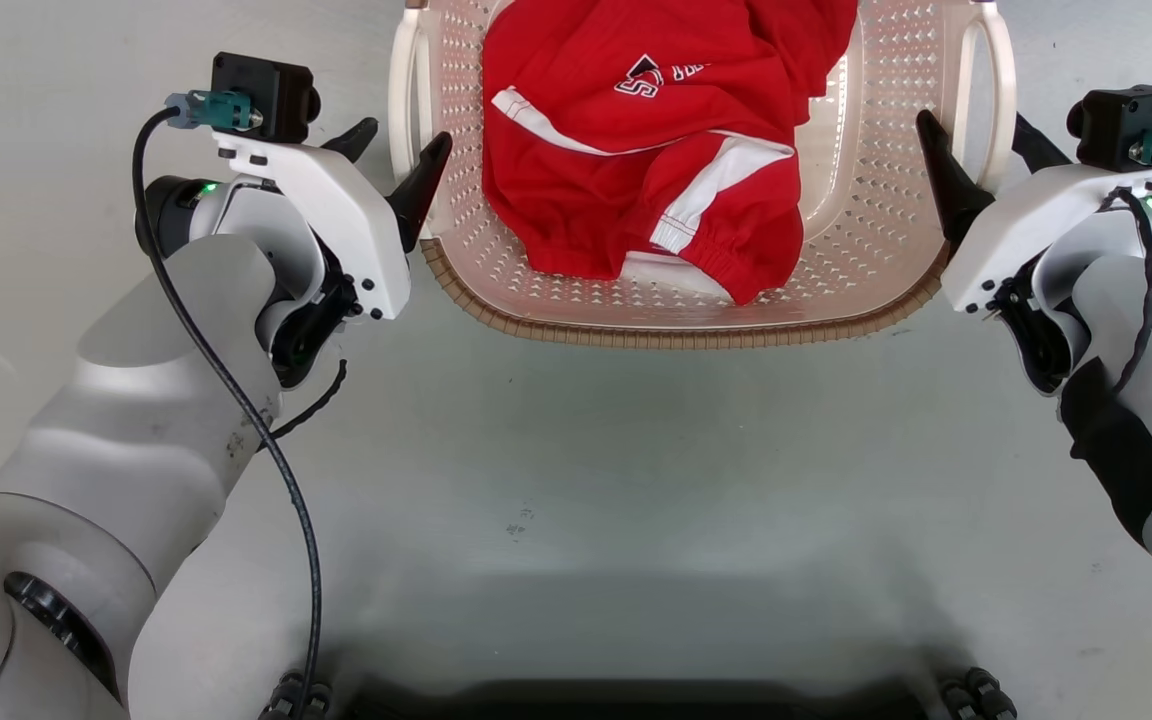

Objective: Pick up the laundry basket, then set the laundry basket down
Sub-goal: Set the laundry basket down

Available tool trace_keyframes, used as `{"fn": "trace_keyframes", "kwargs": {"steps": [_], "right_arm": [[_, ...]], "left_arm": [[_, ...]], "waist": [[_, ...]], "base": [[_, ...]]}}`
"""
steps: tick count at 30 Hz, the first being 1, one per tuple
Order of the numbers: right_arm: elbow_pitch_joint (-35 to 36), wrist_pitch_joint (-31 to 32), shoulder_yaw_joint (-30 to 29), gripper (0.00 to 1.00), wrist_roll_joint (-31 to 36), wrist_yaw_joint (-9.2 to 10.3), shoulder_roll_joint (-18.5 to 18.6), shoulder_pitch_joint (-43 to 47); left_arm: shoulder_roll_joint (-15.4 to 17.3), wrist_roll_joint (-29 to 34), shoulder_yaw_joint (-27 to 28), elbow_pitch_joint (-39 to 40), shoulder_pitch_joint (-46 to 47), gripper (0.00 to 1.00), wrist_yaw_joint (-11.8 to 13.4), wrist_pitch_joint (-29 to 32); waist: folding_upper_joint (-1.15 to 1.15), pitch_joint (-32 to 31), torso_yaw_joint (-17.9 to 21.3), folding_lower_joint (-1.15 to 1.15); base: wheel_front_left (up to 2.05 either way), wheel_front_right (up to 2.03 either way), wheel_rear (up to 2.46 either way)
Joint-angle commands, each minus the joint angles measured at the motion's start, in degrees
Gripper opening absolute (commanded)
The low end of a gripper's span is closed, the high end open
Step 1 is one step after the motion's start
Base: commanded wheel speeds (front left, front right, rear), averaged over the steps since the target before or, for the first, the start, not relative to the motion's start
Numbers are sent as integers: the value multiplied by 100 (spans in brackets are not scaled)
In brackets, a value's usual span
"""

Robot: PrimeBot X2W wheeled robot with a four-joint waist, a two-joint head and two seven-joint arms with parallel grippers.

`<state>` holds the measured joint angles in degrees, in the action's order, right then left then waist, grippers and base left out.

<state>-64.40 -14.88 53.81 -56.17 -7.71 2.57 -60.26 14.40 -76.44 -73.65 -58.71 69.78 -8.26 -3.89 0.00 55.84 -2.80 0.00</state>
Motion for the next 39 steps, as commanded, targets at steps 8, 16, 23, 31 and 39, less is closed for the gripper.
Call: {"fn": "trace_keyframes", "kwargs": {"steps": [8,16,23,31,39], "right_arm": [[78,-12,-149,100,210,22,31,458],[118,-12,-243,100,345,22,31,451],[194,-12,-314,100,438,22,31,459],[224,-12,-335,100,477,22,31,526],[216,-11,-249,100,390,22,31,676]], "left_arm": [[234,-130,63,41,-39,100,77,-129],[226,-187,50,74,-27,100,77,-161],[242,-227,43,108,-34,100,77,-198],[255,-249,38,94,-111,100,77,-220],[256,-310,34,48,-423,100,77,-298]], "waist": [[0,-27,-21,0],[0,-29,-38,0],[0,-53,-40,0],[0,-191,-40,0],[0,-565,-35,0]], "base": [[0,0,0],[0,0,0],[0,0,0],[0,0,0],[0,0,0]]}}
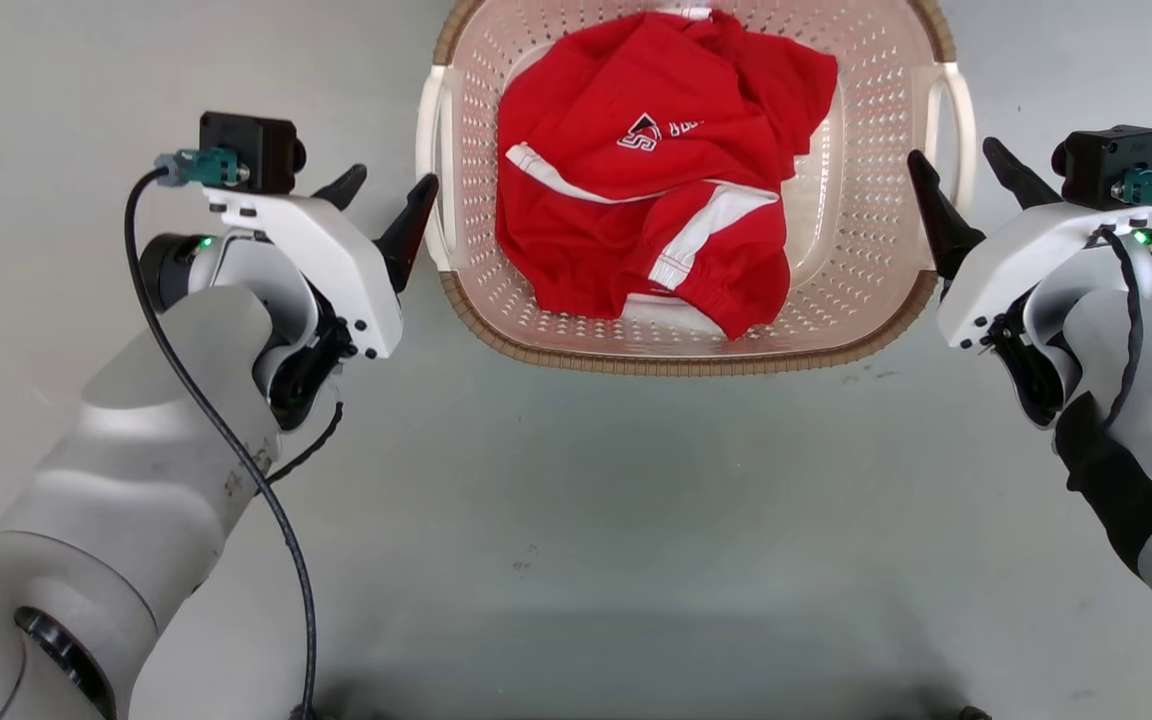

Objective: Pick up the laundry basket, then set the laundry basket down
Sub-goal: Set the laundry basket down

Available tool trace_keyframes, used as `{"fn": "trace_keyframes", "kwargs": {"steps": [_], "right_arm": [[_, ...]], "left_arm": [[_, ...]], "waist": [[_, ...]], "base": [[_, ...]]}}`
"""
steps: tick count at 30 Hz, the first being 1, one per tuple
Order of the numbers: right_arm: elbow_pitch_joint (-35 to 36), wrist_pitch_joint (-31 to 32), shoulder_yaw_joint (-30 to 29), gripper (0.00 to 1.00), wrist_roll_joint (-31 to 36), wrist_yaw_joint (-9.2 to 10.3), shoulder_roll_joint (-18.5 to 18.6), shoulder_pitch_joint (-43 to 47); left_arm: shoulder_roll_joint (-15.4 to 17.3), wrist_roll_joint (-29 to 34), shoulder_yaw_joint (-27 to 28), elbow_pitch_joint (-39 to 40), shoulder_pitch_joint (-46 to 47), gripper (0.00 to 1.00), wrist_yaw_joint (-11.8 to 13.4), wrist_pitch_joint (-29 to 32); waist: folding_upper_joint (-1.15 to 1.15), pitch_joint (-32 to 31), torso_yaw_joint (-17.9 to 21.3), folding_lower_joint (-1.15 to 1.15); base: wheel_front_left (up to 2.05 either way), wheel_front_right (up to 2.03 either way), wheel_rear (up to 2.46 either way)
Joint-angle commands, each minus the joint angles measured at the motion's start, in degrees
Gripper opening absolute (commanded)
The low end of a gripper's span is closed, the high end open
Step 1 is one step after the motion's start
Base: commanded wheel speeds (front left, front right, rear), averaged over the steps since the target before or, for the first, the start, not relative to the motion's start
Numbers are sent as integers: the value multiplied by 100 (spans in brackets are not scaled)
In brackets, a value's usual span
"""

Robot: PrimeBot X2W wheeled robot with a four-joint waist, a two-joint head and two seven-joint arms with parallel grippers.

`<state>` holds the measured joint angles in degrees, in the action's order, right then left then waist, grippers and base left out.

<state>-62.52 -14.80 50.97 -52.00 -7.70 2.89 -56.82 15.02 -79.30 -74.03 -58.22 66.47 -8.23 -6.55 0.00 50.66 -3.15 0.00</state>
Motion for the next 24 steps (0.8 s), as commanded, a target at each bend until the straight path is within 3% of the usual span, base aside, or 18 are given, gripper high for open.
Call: {"fn": "trace_keyframes", "kwargs": {"steps": [1,24], "right_arm": [[23,-19,47,100,-43,21,-2,343],[87,145,511,100,-911,21,-2,1197]], "left_arm": [[189,-50,72,-6,-134,100,75,-42],[51,-785,219,-615,-1560,100,75,-285]], "waist": [[0,-99,-1,0],[0,-2380,-183,0]], "base": [[0,0,0],[0,0,0]]}}
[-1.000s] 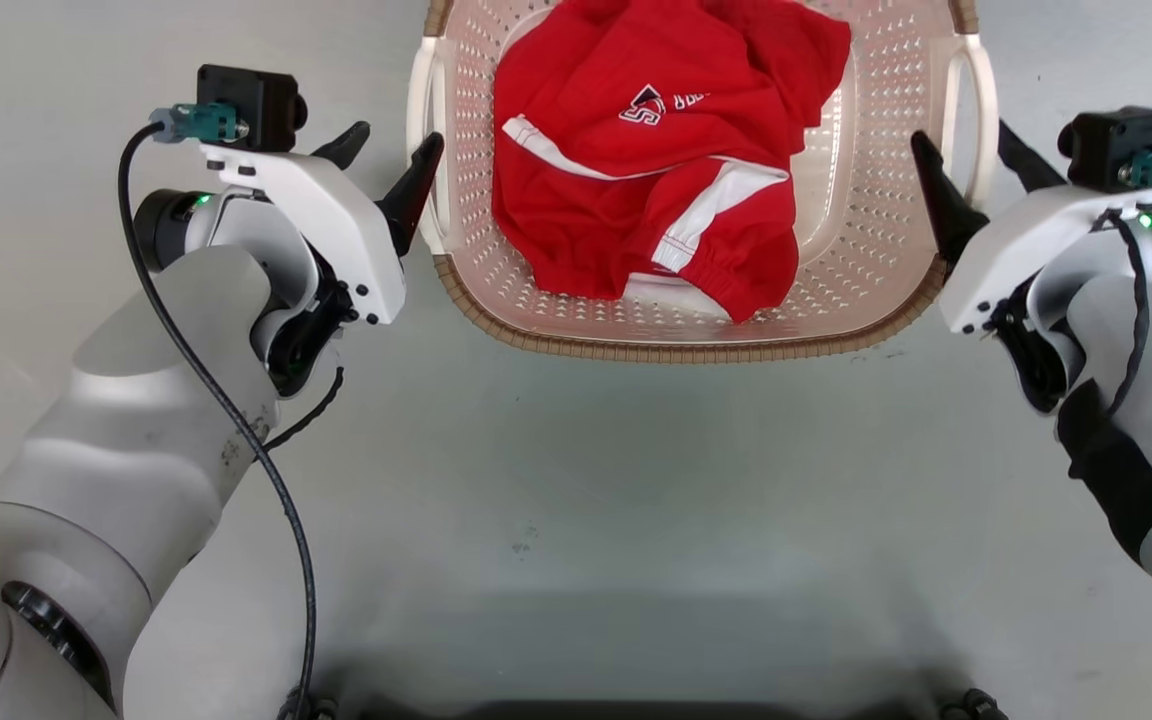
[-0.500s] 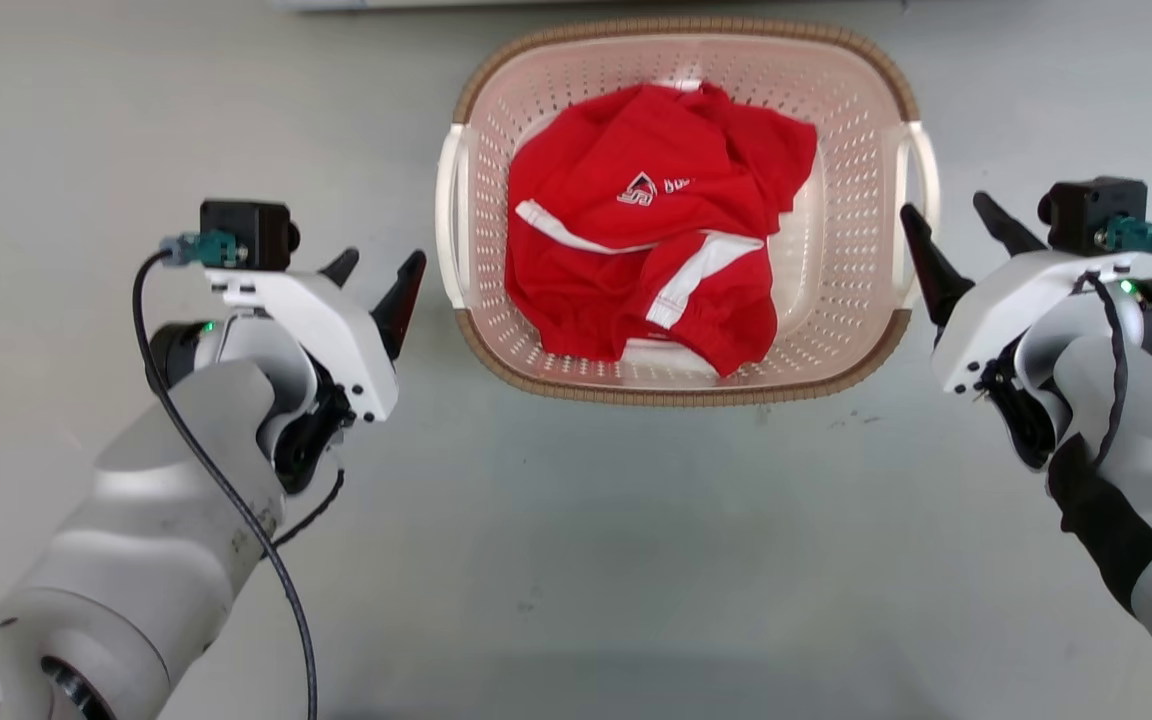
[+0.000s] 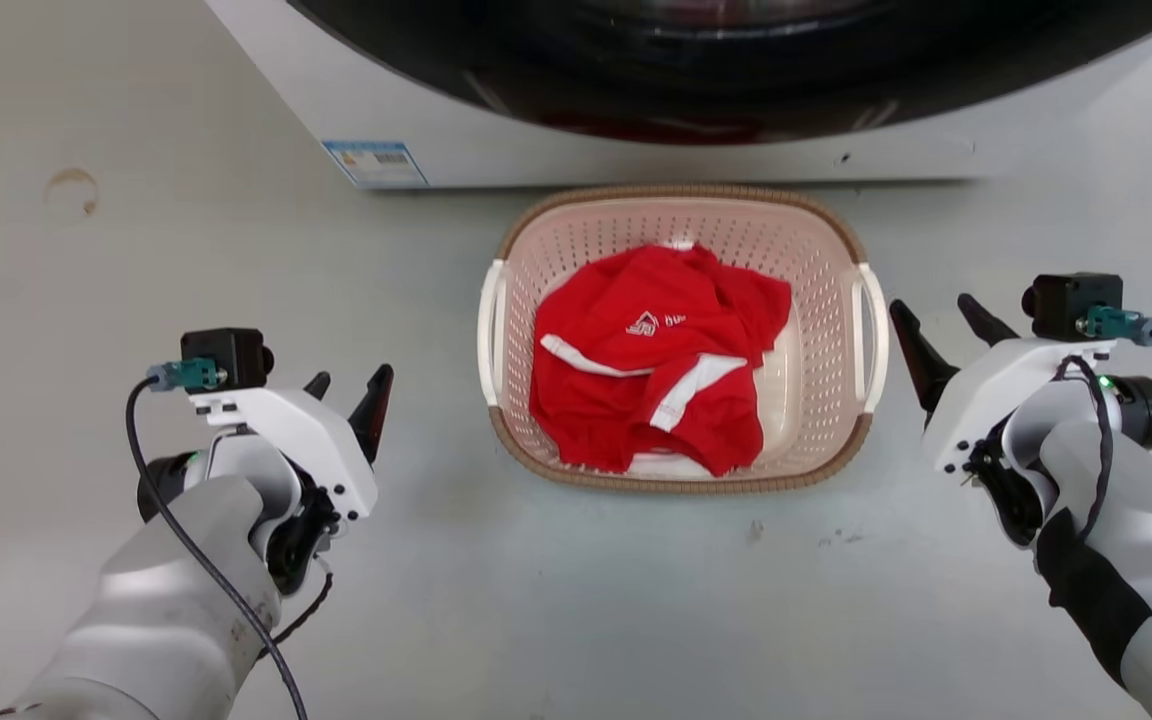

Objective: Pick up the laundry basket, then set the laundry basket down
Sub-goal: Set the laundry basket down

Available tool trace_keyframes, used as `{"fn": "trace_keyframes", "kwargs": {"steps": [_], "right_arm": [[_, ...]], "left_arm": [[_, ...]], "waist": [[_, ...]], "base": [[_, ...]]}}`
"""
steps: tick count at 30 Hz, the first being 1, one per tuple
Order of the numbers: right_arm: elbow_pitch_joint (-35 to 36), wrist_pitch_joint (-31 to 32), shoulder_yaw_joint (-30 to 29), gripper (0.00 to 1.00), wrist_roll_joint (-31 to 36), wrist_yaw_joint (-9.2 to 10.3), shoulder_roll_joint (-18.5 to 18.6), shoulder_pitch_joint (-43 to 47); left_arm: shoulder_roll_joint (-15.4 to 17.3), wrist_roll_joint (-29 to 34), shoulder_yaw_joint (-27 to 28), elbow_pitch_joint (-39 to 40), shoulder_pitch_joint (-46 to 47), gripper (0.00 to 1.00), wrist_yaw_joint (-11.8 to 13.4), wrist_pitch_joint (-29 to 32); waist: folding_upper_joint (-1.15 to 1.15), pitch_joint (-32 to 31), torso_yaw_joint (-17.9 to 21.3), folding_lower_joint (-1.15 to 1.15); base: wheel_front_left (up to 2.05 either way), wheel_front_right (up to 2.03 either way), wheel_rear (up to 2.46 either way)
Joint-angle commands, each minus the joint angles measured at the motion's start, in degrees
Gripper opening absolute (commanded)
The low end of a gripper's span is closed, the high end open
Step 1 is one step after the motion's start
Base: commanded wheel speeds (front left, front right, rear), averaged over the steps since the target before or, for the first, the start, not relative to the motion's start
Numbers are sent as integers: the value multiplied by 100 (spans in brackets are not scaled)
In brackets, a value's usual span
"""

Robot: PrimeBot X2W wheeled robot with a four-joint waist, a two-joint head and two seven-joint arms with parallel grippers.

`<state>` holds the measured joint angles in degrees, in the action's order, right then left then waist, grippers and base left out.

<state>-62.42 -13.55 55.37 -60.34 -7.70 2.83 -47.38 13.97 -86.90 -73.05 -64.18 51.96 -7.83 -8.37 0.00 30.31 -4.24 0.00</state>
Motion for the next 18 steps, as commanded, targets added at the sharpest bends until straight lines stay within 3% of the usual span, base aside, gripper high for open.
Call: {"fn": "trace_keyframes", "kwargs": {"steps": [1,18], "right_arm": [[93,16,93,100,-119,21,5,290],[228,-59,387,100,-585,21,5,814]], "left_arm": [[161,-52,139,-6,-166,100,34,-128],[537,-228,249,403,-1006,100,34,-372]], "waist": [[0,-442,-86,0],[0,-1743,-126,0]], "base": [[0,0,0],[0,0,0]]}}
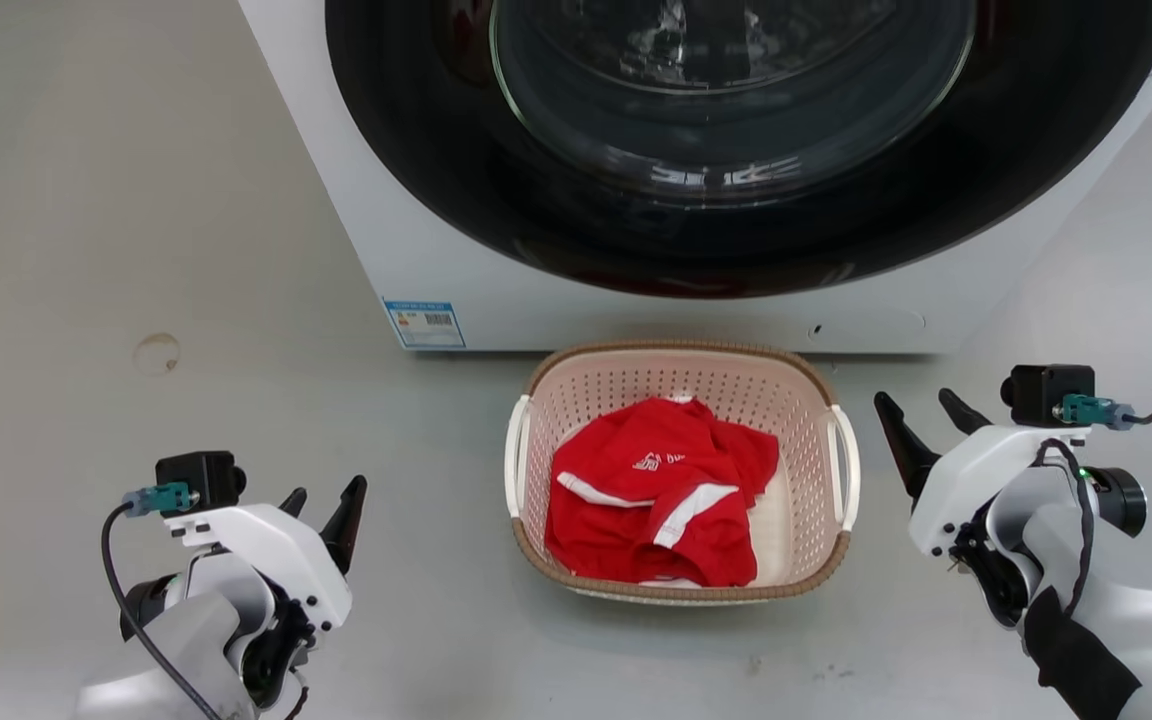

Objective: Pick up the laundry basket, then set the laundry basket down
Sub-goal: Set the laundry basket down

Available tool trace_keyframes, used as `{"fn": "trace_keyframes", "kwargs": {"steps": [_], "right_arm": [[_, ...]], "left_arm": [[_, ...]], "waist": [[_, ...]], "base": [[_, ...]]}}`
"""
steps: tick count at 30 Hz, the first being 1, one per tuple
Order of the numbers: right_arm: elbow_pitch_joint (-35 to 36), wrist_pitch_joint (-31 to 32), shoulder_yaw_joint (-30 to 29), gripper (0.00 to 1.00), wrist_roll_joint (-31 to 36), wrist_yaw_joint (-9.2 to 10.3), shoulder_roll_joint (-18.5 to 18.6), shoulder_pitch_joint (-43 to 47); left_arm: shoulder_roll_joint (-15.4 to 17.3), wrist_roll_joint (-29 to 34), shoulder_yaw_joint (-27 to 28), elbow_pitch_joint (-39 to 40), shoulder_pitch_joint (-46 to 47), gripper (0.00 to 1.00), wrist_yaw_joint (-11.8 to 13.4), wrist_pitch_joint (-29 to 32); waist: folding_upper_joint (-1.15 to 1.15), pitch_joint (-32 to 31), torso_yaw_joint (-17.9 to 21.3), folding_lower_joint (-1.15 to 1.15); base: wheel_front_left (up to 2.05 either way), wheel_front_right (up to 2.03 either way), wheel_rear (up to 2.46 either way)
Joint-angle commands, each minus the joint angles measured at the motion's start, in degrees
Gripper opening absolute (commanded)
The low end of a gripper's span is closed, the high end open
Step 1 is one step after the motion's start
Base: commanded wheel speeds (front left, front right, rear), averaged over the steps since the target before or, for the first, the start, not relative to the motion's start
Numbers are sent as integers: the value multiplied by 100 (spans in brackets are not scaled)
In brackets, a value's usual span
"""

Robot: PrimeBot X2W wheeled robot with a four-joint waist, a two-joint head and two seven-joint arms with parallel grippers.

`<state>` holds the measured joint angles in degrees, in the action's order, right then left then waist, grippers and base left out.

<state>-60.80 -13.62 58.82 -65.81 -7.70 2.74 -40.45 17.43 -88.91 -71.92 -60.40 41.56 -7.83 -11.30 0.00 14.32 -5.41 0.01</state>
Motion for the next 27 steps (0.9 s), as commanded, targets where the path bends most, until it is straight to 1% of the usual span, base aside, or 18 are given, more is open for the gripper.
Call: {"fn": "trace_keyframes", "kwargs": {"steps": [1,8,13,16,19,22,24,27], "right_arm": [[78,-61,55,100,-44,21,14,142],[347,-117,68,100,-87,21,145,288],[735,-134,-52,100,-31,21,333,354],[1052,-136,-225,100,74,21,477,419],[1333,-136,-385,100,215,21,646,500],[1638,-137,-604,100,355,21,822,614],[1841,-137,-788,100,464,21,947,718],[2130,-137,-1132,100,661,21,1139,898]], "left_arm": [[214,-4,130,47,4,100,34,-99],[371,186,197,291,-149,100,34,-316],[529,355,404,551,-274,100,35,-364],[684,462,538,771,-403,100,131,-367],[913,549,609,1127,-530,100,315,-368],[1230,686,730,1662,-663,100,615,-369],[1484,747,799,2121,-796,100,891,-369],[1924,803,1024,2985,-1015,100,1389,-369]], "waist": [[0,-207,-10,-1],[0,-663,-23,-1],[0,-976,-24,-1],[0,-1152,-3,-1],[0,-1316,6,-1],[0,-1480,6,-1],[0,-1581,3,-1],[0,-1660,-6,-1]], "base": [[0,0,0],[0,0,0],[0,0,0],[0,0,0],[0,0,0],[0,0,0],[0,0,0],[0,0,0]]}}
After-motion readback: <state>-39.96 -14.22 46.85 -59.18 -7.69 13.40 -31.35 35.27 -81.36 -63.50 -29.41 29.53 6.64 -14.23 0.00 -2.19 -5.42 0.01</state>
